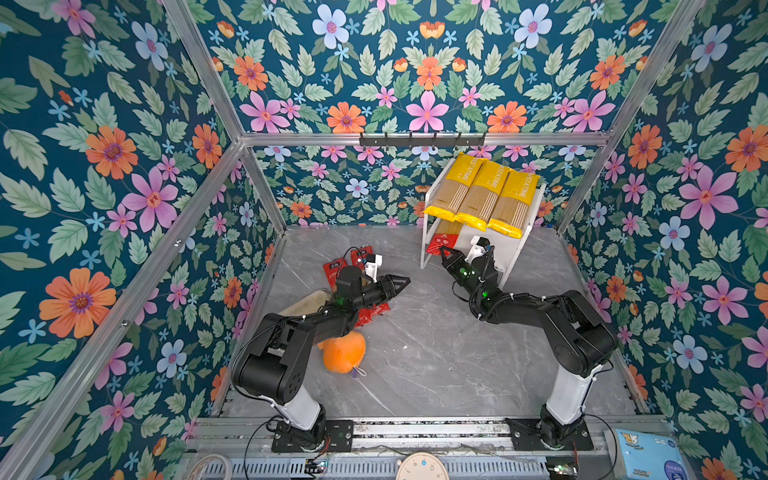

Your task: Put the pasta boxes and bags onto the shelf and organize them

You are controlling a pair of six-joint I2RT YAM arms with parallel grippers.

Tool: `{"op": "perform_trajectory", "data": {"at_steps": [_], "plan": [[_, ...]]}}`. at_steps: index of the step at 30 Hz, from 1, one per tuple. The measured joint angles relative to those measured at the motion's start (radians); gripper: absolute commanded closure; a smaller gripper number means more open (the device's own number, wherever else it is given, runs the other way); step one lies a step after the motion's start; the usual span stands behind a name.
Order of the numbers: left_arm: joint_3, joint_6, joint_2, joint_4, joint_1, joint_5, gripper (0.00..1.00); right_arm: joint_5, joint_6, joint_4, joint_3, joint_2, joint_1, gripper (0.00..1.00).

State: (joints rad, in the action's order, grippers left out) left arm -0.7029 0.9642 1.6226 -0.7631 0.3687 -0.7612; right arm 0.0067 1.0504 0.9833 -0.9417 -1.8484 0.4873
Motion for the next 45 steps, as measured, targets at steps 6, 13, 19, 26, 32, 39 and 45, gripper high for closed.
{"op": "perform_trajectory", "data": {"at_steps": [6, 13, 19, 26, 32, 39, 45], "plan": [[-0.005, 0.000, -0.002, 0.000, 0.000, 0.000, 0.52, -0.027, 0.002, -0.001, -0.014, 0.000, 0.000, 0.59], [-0.005, 0.000, -0.005, 0.001, 0.000, 0.000, 0.52, -0.051, 0.016, -0.045, 0.002, 0.030, -0.001, 0.45], [-0.005, -0.001, -0.016, 0.004, 0.000, 0.000, 0.52, -0.083, 0.041, -0.060, 0.049, 0.069, -0.002, 0.42], [-0.023, -0.102, -0.055, 0.135, -0.007, 0.033, 0.52, -0.112, 0.045, -0.070, 0.141, 0.136, 0.002, 0.42], [-0.031, -0.257, -0.118, 0.369, -0.032, 0.146, 0.53, -0.084, 0.019, -0.135, 0.219, 0.238, 0.067, 0.43], [0.053, -0.328, -0.202, 0.512, -0.035, 0.299, 0.52, 0.019, -0.049, -0.248, 0.230, 0.254, 0.235, 0.45], [0.113, -0.346, -0.264, 0.570, -0.035, 0.401, 0.52, 0.059, -0.119, -0.385, 0.135, 0.158, 0.326, 0.47]]}}
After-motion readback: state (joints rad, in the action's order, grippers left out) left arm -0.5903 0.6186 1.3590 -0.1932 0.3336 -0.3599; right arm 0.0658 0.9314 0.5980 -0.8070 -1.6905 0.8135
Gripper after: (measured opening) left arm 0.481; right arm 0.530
